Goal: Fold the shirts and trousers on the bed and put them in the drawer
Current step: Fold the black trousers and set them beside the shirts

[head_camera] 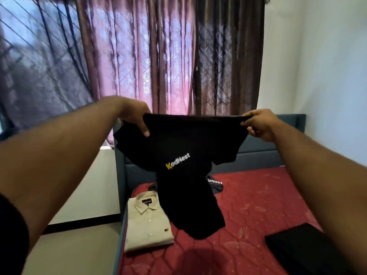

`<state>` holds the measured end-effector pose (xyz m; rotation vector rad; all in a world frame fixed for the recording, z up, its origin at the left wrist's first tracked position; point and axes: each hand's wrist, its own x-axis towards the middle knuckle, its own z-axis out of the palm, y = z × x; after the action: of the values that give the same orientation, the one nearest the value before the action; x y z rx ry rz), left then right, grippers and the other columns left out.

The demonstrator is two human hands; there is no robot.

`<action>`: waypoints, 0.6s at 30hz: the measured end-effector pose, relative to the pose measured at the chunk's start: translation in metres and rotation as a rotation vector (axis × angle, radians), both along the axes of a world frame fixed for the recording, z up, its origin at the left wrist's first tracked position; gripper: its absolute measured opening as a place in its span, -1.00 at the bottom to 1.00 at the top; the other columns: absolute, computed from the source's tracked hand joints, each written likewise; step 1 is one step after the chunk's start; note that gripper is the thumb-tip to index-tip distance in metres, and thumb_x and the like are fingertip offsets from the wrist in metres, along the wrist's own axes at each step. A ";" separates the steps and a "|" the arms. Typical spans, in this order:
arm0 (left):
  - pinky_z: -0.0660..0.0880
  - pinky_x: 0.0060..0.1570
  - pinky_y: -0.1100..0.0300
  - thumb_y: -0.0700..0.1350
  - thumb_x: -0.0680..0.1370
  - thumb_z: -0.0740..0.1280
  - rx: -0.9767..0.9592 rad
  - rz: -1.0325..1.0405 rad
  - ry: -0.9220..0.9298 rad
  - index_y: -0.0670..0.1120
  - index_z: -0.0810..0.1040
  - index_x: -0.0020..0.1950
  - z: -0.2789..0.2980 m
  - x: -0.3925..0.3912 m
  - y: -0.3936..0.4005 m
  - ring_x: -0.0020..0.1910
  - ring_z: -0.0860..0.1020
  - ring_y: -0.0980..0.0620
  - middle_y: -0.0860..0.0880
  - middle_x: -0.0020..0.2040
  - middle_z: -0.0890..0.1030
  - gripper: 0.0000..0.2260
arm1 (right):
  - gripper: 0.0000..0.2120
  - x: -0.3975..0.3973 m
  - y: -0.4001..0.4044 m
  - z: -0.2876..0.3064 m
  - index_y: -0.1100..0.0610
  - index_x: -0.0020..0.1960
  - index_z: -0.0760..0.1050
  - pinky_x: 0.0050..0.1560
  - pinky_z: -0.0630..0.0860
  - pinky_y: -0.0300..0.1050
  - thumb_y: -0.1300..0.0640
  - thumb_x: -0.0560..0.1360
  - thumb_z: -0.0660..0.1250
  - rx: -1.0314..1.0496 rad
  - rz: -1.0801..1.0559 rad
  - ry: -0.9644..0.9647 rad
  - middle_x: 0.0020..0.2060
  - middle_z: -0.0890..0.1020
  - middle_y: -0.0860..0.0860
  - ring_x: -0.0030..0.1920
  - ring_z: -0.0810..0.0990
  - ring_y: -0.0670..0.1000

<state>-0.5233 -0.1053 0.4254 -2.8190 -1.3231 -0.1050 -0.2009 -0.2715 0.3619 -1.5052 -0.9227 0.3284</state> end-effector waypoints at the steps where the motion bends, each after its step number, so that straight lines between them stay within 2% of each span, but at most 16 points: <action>1: 0.57 -0.38 0.12 -0.17 0.33 0.59 -0.018 0.041 -0.009 -0.04 0.61 -0.02 0.006 -0.006 -0.003 -0.22 0.64 0.00 -0.01 -0.17 0.67 -0.71 | -0.73 -0.002 -0.002 -0.001 0.13 -0.16 0.48 -0.60 0.39 -0.35 0.49 0.49 0.25 -0.002 0.028 0.029 -0.32 0.53 0.14 -0.65 0.43 -0.15; 2: 0.55 -0.39 0.14 -0.21 0.34 0.57 0.006 0.058 -0.080 -0.05 0.60 -0.02 0.008 -0.010 -0.006 -0.21 0.63 -0.02 -0.03 -0.16 0.66 -0.73 | -0.73 -0.006 -0.003 -0.002 0.13 -0.15 0.47 -0.58 0.44 -0.33 0.49 0.49 0.25 -0.006 0.052 0.041 -0.31 0.54 0.14 -0.63 0.46 -0.14; 3: 0.55 -0.31 0.13 -0.23 0.35 0.56 0.060 0.063 -0.206 -0.08 0.61 -0.03 0.006 -0.012 -0.002 -0.19 0.61 -0.04 -0.06 -0.15 0.65 -0.75 | -0.73 -0.009 -0.002 -0.001 0.14 -0.15 0.46 -0.57 0.46 -0.31 0.49 0.50 0.23 -0.003 0.068 0.052 -0.30 0.54 0.14 -0.62 0.48 -0.13; 4: 0.55 -0.21 0.11 -0.23 0.35 0.55 0.093 0.057 -0.419 -0.11 0.62 -0.04 -0.002 -0.011 0.003 -0.17 0.60 -0.06 -0.09 -0.14 0.65 -0.77 | -0.73 -0.011 -0.001 0.000 0.14 -0.15 0.45 -0.58 0.47 -0.31 0.49 0.51 0.21 0.015 0.066 0.078 -0.30 0.54 0.13 -0.62 0.49 -0.14; 5: 0.56 -0.13 0.09 -0.21 0.36 0.53 0.058 0.052 -0.714 -0.12 0.63 -0.05 -0.019 -0.009 0.010 -0.17 0.60 -0.07 -0.11 -0.14 0.64 -0.80 | -0.72 -0.013 -0.001 0.000 0.13 -0.16 0.43 -0.59 0.46 -0.32 0.49 0.52 0.20 0.039 0.060 0.113 -0.29 0.53 0.13 -0.62 0.49 -0.14; 7: 0.57 -0.04 0.01 -0.19 0.39 0.41 -0.148 0.086 -1.330 -0.09 0.62 -0.01 -0.067 0.002 0.014 -0.16 0.59 -0.06 -0.13 -0.12 0.65 -0.82 | -0.72 -0.017 0.003 -0.001 0.12 -0.16 0.40 -0.58 0.48 -0.31 0.47 0.56 0.16 0.048 0.073 0.174 -0.25 0.54 0.12 -0.57 0.56 -0.11; 8: 0.56 -0.03 0.00 -0.21 0.42 0.34 -0.234 0.126 -1.532 -0.10 0.61 0.03 -0.092 0.011 0.013 -0.16 0.56 -0.05 -0.15 -0.09 0.64 -0.80 | -0.72 -0.019 0.005 -0.003 0.13 -0.15 0.39 -0.55 0.51 -0.27 0.46 0.57 0.13 0.041 0.104 0.210 -0.22 0.54 0.13 -0.50 0.62 -0.05; 10: 0.51 -0.08 0.07 -0.23 0.47 0.28 -0.260 0.243 -1.776 -0.12 0.57 0.03 -0.134 0.028 0.006 -0.17 0.50 -0.04 -0.19 -0.05 0.63 -0.83 | -0.74 -0.026 0.011 -0.007 0.18 -0.11 0.37 -0.51 0.56 -0.19 0.46 0.60 0.05 0.036 0.155 0.291 -0.13 0.52 0.18 -0.31 0.65 0.11; 12: 0.43 -0.17 0.16 -0.21 0.48 0.31 -0.225 0.349 -1.923 -0.11 0.54 -0.01 -0.153 0.040 -0.004 -0.19 0.47 -0.04 -0.18 -0.07 0.62 -0.89 | -0.74 -0.029 0.017 -0.013 0.24 -0.10 0.36 -0.48 0.59 -0.12 0.47 0.60 -0.01 0.065 0.172 0.374 -0.07 0.51 0.22 -0.20 0.61 0.19; 14: 0.41 -0.18 0.22 -0.21 0.48 0.36 -0.105 0.308 -1.839 -0.16 0.56 0.04 -0.147 0.037 -0.005 -0.18 0.47 0.00 -0.12 -0.11 0.59 -0.85 | -0.73 -0.025 0.021 -0.020 0.25 -0.10 0.38 -0.46 0.60 -0.08 0.49 0.58 -0.02 0.118 0.142 0.399 -0.07 0.53 0.23 -0.19 0.61 0.22; 15: 0.42 -0.14 0.23 -0.20 0.46 0.41 0.024 0.198 -1.677 -0.17 0.56 0.05 -0.139 0.030 0.000 -0.16 0.48 0.01 -0.08 -0.12 0.57 -0.82 | -0.71 -0.019 0.021 -0.023 0.25 -0.12 0.40 -0.45 0.60 -0.07 0.50 0.56 -0.01 0.141 0.117 0.393 -0.08 0.53 0.23 -0.19 0.61 0.23; 18: 0.39 -0.17 0.16 0.01 0.38 0.48 0.399 -0.275 -0.839 -0.17 0.56 -0.03 -0.101 0.005 0.004 -0.18 0.52 -0.04 -0.06 -0.18 0.57 -0.69 | -0.66 -0.002 0.017 -0.032 0.24 -0.18 0.45 -0.42 0.61 -0.10 0.53 0.52 0.00 0.135 0.077 0.351 -0.14 0.52 0.22 -0.19 0.60 0.22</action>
<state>-0.5179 -0.1013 0.3249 -2.6259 -0.7959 -1.4923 -0.2028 -0.2541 0.3296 -1.2407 -0.7086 0.5561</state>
